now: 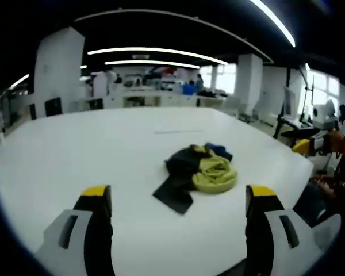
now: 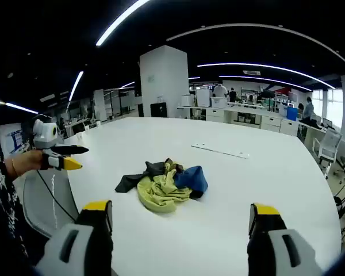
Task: Fold the garment on the visible template until the final outline fits inside the template.
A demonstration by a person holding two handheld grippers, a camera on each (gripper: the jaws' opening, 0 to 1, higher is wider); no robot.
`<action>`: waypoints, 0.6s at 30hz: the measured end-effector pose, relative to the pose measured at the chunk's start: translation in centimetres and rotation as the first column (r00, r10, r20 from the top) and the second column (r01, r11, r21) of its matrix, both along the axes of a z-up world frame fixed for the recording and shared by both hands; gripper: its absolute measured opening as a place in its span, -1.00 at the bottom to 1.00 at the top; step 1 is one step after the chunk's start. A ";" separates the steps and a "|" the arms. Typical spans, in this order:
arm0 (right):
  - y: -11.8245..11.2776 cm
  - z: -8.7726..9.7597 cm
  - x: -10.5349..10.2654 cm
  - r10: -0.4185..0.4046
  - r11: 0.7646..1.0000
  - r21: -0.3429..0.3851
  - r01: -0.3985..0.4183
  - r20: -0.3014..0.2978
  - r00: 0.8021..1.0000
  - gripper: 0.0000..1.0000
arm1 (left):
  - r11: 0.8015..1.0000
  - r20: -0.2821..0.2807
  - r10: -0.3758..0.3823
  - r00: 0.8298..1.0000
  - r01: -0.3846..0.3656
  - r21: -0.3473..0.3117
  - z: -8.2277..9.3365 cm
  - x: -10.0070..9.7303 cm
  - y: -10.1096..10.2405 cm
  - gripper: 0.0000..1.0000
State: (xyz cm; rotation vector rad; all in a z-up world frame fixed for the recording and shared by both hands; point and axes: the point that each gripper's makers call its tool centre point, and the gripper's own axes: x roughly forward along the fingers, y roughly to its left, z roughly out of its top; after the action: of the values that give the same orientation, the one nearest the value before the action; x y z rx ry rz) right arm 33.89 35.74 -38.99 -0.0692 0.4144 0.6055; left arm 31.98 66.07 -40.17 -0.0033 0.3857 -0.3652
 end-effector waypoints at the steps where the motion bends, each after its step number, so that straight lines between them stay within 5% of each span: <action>1: 0.0 -0.1 0.0 0.000 1.000 0.000 0.000 0.000 1.000 0.99 | 1.000 0.002 -0.005 1.000 0.005 0.004 0.1 0.0 0.0 0.82; 18: -1.1 -0.7 -0.5 -0.040 0.999 -0.006 0.040 -0.002 0.999 0.98 | 0.997 -0.012 -0.069 0.998 0.070 0.027 -0.5 0.9 -0.9 0.68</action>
State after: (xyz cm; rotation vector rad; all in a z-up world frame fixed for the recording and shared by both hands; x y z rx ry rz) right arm 33.35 34.61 -39.71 -0.0657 0.4185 0.5647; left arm 32.88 65.21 -40.65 0.0353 0.4022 -0.4287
